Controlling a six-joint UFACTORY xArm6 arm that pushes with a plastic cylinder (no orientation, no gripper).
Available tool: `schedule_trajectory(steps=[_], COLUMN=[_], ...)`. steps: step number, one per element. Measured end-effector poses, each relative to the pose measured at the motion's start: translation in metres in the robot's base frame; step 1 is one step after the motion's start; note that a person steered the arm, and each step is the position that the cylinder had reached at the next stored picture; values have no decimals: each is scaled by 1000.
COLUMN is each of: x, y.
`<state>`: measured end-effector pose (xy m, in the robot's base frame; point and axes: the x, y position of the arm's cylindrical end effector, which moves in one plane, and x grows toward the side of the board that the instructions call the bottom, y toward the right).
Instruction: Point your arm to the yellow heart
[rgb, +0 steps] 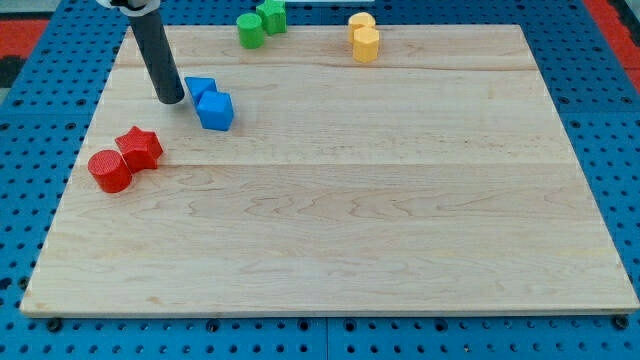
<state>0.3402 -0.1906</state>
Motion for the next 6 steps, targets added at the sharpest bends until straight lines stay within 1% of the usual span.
schedule_trajectory(steps=[1, 2, 3, 4, 5, 6], x=[30, 35, 64, 49, -57, -144], y=[13, 95, 126, 261, 323, 324])
